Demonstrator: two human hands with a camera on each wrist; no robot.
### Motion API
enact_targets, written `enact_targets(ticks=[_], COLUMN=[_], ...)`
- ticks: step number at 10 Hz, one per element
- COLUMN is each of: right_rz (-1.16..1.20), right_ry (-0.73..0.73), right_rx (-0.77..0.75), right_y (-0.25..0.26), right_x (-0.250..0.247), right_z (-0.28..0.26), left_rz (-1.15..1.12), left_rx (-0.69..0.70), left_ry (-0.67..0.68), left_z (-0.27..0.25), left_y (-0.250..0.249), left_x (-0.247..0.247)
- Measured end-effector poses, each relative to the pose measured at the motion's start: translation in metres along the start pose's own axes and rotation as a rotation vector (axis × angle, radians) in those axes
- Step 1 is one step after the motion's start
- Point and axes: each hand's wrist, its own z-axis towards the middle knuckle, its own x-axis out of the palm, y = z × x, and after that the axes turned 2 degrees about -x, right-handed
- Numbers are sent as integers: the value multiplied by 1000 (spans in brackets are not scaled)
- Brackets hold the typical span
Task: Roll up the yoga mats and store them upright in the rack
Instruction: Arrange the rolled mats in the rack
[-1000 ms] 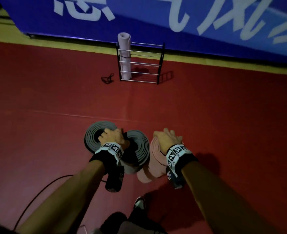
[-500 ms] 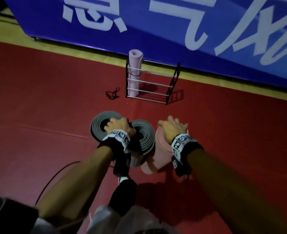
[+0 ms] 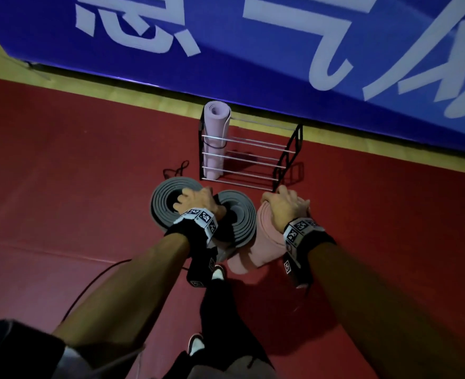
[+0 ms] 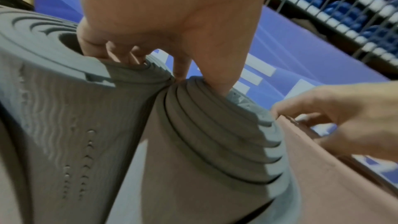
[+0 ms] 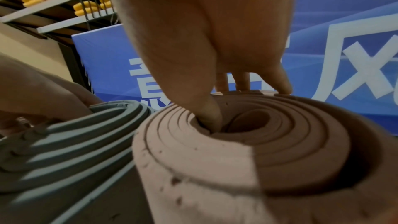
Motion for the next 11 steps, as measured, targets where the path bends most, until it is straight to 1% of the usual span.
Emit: enact_targets(ticks=[2, 3, 4, 5, 6, 7, 8, 9, 10, 11], right_rz=[6, 12, 37, 60, 116, 158, 213, 189, 170, 108], right_ry=[43, 36, 21, 62, -21, -57, -50, -14, -15, -49], right_rx=[-34, -16, 2, 9, 27, 23, 24, 19, 27, 35], right_y=[-15, -23, -30, -35, -42, -50, -60, -67, -66, -64], right_x=[-30, -27, -11, 14, 40, 64, 83, 105, 121, 126], right_z=[143, 206, 273, 334, 380, 422, 459, 488, 507, 517], left_rz=[-6, -45, -14, -149, 12, -151, -126, -170, -216, -162], left_rx=[-82, -81, -209, -158, -38, -97, -106, -55, -152, -104], left_ry=[29, -6, -190, -337, -477, -375, 11, 18, -285, -183], left_z=[113, 167, 227, 307, 366, 388, 402, 439, 456, 471], left_y=[-66, -89, -123, -149, -156, -186, -194, -192, -206, -209], left_x=[-29, -21, 4, 39, 74, 65, 59, 98, 113, 115])
